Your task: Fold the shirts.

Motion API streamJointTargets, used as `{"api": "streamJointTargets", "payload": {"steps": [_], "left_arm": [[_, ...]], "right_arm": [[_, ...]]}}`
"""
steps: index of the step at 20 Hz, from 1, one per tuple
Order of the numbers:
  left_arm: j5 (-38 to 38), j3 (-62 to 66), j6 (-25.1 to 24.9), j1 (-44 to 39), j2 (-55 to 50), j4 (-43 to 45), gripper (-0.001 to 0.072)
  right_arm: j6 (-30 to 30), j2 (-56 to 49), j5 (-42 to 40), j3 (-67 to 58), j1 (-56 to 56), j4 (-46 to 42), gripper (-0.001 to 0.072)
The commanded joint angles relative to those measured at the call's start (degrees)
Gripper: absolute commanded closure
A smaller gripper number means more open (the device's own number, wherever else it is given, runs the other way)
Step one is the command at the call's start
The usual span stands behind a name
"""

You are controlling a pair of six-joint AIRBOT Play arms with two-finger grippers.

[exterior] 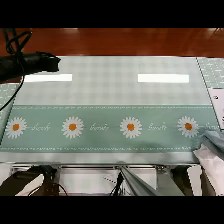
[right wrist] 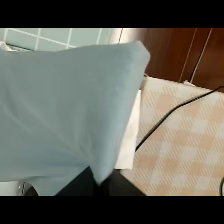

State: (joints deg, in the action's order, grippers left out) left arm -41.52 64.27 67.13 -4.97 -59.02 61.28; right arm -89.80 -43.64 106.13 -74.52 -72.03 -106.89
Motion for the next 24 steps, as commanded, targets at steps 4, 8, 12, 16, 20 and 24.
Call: {"api": "streamJointTargets", "payload": {"steps": [4,8,12,16,20,24], "left_arm": [[5.09,0.04,-0.50,3.69,-0.26,0.68,0.0683],[5.62,0.04,-0.52,4.72,-0.26,0.68,0.0683],[6.97,0.04,-0.52,4.72,-0.26,0.70,0.0683],[6.73,0.04,-0.90,4.72,-0.26,1.01,0.0682],[0.17,0.07,-3.56,4.70,-0.24,1.29,0.0586],[-8.26,0.04,3.45,3.34,-1.77,1.33,0.0237]], "right_arm": [[0.92,0.96,0.31,0.02,-0.44,-5.81,0.0673],[1.68,1.01,0.26,0.02,-0.42,-4.74,0.0279],[2.01,1.62,0.20,0.02,-0.42,-4.31,0.0211],[2.69,1.60,-5.29,-0.07,-0.35,-1.49,0.0271],[13.90,1.20,-18.95,-0.63,-0.35,20.48,0.0302],[15.56,-6.60,-18.01,-0.63,2.51,42.77,0.0312]]}}
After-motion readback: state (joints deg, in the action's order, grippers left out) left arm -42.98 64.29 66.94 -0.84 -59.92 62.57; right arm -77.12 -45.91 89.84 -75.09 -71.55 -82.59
